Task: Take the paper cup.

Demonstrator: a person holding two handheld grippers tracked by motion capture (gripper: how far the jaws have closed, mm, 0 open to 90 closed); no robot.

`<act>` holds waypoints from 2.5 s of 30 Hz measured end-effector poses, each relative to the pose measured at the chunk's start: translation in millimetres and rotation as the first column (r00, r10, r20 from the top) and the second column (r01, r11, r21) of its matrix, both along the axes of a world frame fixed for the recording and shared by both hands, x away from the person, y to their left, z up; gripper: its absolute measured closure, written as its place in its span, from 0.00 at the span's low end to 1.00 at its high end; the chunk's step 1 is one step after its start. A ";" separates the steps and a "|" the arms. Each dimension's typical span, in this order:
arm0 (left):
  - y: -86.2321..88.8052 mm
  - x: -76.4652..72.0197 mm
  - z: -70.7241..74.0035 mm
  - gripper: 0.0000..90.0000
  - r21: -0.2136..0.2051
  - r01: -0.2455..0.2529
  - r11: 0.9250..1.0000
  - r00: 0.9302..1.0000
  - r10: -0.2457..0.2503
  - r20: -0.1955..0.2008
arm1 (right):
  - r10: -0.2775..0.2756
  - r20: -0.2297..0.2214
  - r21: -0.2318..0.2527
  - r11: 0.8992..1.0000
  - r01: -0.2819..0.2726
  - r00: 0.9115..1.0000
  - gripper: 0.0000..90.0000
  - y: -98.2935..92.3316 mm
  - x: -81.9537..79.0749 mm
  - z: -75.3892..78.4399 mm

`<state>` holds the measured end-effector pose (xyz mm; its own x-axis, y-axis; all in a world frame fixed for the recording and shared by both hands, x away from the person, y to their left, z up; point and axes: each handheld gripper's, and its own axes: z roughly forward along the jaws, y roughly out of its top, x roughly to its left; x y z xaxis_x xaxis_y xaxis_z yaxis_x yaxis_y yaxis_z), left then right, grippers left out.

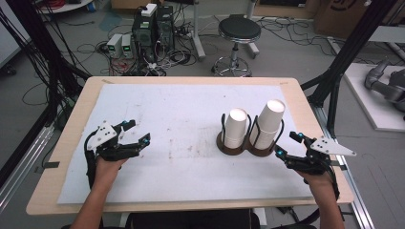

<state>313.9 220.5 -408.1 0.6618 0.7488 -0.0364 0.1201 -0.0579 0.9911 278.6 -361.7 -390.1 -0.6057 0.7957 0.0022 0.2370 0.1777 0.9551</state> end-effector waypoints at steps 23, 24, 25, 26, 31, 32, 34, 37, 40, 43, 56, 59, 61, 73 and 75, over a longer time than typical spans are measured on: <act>-4.7 0.2 -4.4 0.23 0.014 0.003 1.000 1.000 -0.003 -0.017 | -0.009 0.021 0.010 1.000 0.009 1.000 0.27 10.1 -4.2 2.0; -4.7 0.2 -4.4 0.23 0.014 0.003 1.000 1.000 -0.003 -0.017 | -0.009 0.021 0.010 1.000 0.009 1.000 0.27 10.1 -4.2 2.0; -5.1 0.1 -4.5 0.23 0.016 0.003 1.000 1.000 -0.002 -0.016 | -0.001 0.028 0.011 1.000 0.001 1.000 0.29 11.0 -4.6 2.8; -5.5 0.2 -4.6 0.23 0.018 0.005 1.000 1.000 -0.004 -0.015 | 0.018 0.039 0.014 1.000 -0.019 0.999 0.33 13.7 -5.5 4.8; -5.0 1.4 -6.0 0.23 0.015 0.007 1.000 1.000 -0.006 -0.026 | 0.047 0.037 0.003 0.999 -0.047 0.998 0.46 18.8 -4.3 5.0; -4.9 1.7 -6.2 0.23 0.012 0.005 1.000 1.000 -0.004 -0.028 | 0.052 0.035 0.004 0.999 -0.052 0.998 0.48 20.5 -3.7 3.6; -5.0 1.7 -6.2 0.23 0.008 0.005 1.000 1.000 -0.005 -0.028 | 0.052 0.038 0.003 0.999 -0.052 0.998 0.48 20.9 -3.9 3.4; -5.1 1.8 -6.5 0.23 0.012 0.006 1.000 1.000 -0.006 -0.028 | 0.049 0.045 0.006 0.999 -0.050 0.998 0.49 21.7 -4.9 3.4; -5.7 1.8 -6.7 0.23 0.015 0.009 1.000 1.000 -0.009 -0.028 | 0.055 0.052 0.009 0.998 -0.056 0.997 0.48 22.4 -5.1 3.3; -5.8 1.8 -7.1 0.23 0.014 0.007 1.000 0.999 -0.006 -0.032 | 0.068 0.047 0.025 0.997 -0.070 0.997 0.52 25.7 -5.1 3.3; -6.8 3.6 -9.1 0.23 0.016 0.013 1.000 0.999 -0.012 -0.045 | 0.109 0.089 -0.032 0.994 -0.107 0.990 0.99 56.3 4.1 -5.9; -6.9 3.4 -9.3 0.23 0.019 0.011 1.000 0.999 -0.010 -0.045 | 0.113 0.098 -0.038 0.993 -0.110 0.989 1.00 58.9 4.8 -7.3; -6.8 3.4 -9.5 0.23 0.020 0.011 1.000 0.999 -0.010 -0.045 | 0.129 0.114 -0.039 0.991 -0.125 0.985 1.00 63.6 5.1 -9.1; -9.3 4.0 -11.2 0.23 0.013 0.017 1.000 0.999 -0.016 -0.052 | 0.107 0.057 0.010 0.994 -0.108 0.993 1.00 85.7 8.9 -14.1; -9.2 4.2 -11.2 0.23 0.013 0.018 1.000 0.998 -0.017 -0.052 | 0.105 0.046 0.003 0.994 -0.105 0.993 1.00 88.8 11.8 -15.8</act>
